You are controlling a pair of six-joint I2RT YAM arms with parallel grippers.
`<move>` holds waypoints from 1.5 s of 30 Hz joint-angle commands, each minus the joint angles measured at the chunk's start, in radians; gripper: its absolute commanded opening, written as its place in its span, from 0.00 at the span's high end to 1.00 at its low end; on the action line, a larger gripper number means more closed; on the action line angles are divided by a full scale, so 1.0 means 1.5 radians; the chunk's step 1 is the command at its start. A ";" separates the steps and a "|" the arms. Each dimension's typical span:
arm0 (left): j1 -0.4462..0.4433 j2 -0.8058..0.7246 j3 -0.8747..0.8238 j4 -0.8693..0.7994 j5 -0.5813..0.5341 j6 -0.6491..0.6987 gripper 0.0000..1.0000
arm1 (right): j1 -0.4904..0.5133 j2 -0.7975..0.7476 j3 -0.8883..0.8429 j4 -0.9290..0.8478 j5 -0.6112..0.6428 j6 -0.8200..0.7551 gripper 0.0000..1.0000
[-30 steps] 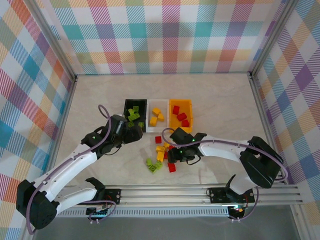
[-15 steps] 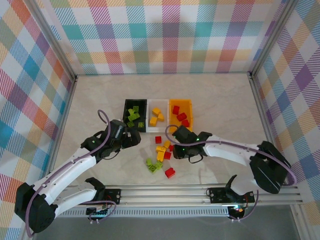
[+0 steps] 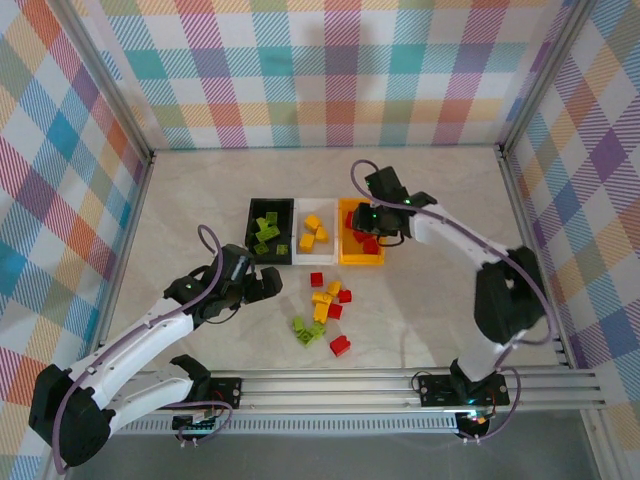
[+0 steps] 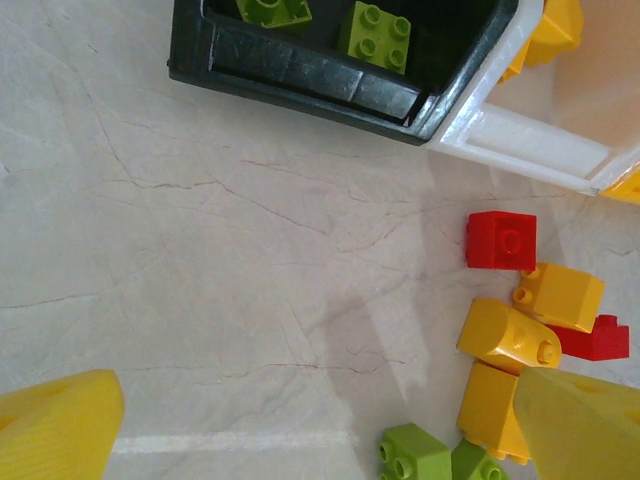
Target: Sort the legos into containers by color
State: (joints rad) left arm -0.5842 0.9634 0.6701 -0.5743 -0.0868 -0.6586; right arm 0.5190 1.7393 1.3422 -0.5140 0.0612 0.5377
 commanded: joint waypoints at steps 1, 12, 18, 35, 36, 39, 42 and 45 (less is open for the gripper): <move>0.001 -0.014 -0.009 -0.013 0.020 0.002 0.00 | -0.004 0.053 0.051 -0.029 -0.017 -0.007 0.66; 0.000 -0.035 -0.025 -0.026 0.016 0.010 0.00 | 0.080 -0.133 -0.087 -0.047 -0.023 -0.047 0.26; 0.001 -0.041 -0.030 -0.030 0.000 0.006 0.00 | 0.236 -0.255 -0.256 -0.076 -0.063 -0.036 0.24; 0.001 -0.007 -0.036 -0.032 -0.014 -0.007 0.00 | 0.432 -0.088 -0.272 -0.067 -0.014 0.017 0.25; 0.001 -0.009 -0.037 -0.032 -0.013 -0.007 0.00 | 0.432 -0.082 -0.271 -0.068 -0.014 0.018 0.27; 0.001 -0.013 -0.038 -0.032 -0.014 -0.007 0.00 | 0.433 -0.078 -0.273 -0.069 -0.008 0.020 0.37; 0.001 -0.013 -0.039 -0.034 -0.013 -0.006 0.00 | 0.433 -0.088 -0.277 -0.067 -0.006 0.021 0.49; 0.001 -0.013 -0.039 -0.033 -0.013 -0.006 0.00 | 0.432 -0.114 -0.282 -0.058 -0.002 0.025 0.54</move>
State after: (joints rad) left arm -0.5842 0.9569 0.6285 -0.6010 -0.0910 -0.6624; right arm 1.1603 1.6081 0.9100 -0.5949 0.0422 0.5648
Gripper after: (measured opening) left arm 0.997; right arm 0.474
